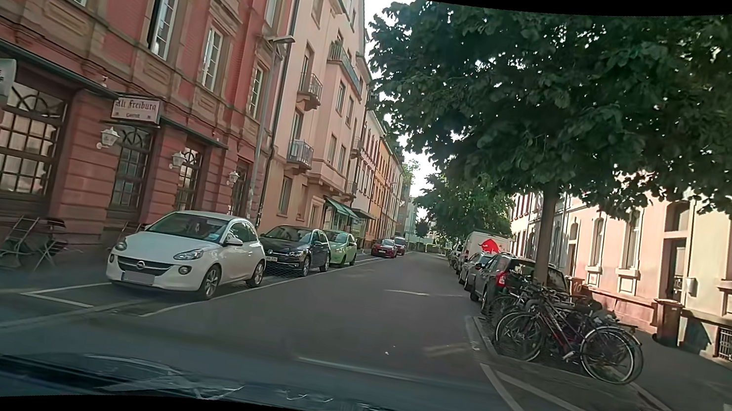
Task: Follow the waypoints while adhering to traffic rules and regulations
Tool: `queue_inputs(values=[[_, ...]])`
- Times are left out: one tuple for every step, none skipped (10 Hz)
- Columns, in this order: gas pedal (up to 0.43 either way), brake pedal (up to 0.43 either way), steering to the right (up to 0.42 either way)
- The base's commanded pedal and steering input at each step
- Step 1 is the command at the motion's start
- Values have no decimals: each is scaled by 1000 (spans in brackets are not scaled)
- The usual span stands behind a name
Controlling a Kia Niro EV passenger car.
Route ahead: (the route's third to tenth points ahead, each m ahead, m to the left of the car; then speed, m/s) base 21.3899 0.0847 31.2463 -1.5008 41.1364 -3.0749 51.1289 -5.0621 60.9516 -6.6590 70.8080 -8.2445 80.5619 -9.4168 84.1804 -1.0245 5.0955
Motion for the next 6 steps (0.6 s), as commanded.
queue_inputs(values=[[240,0,19],[240,0,26],[240,0,39],[240,0,42],[228,0,43],[228,0,45]])
